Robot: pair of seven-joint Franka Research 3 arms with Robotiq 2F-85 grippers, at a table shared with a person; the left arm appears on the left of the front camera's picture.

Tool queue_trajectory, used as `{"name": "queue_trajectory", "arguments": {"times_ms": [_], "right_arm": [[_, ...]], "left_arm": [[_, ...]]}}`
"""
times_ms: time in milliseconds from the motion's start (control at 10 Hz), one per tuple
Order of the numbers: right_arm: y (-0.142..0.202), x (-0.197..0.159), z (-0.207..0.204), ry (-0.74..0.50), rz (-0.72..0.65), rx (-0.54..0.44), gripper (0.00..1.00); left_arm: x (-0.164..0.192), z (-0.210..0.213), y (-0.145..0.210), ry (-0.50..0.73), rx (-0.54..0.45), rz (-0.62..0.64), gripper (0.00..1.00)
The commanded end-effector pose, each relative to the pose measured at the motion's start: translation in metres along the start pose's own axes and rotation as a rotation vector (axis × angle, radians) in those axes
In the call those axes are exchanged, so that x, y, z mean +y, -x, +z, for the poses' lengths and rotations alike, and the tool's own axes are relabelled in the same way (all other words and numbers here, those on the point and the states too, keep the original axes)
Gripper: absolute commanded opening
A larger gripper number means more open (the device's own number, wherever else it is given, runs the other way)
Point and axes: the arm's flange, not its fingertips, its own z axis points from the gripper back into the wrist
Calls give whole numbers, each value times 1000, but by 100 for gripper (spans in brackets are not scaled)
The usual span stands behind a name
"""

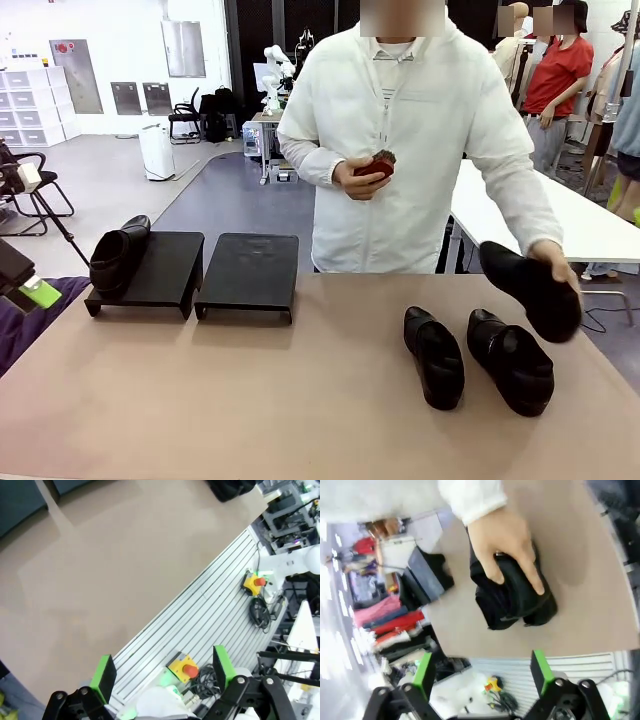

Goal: Organize the shoes by placing them on the stand.
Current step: Pick up one Shoe and place it in the middle of the table.

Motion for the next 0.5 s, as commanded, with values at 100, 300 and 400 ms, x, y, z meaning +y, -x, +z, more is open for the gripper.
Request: {"name": "queue_trajectory", "arguments": {"times_ms": [100,300,400], "right_arm": [[-24,-39,51,-22,-331,-258,100],[-29,-53,51,16,-387,-307,100],[-32,-52,49,-11,-392,-338,100]], "left_arm": [[2,1,0,14,-4,-14,100],[2,1,0,14,-4,-14,100],[2,1,0,14,-4,-14,100]]}}
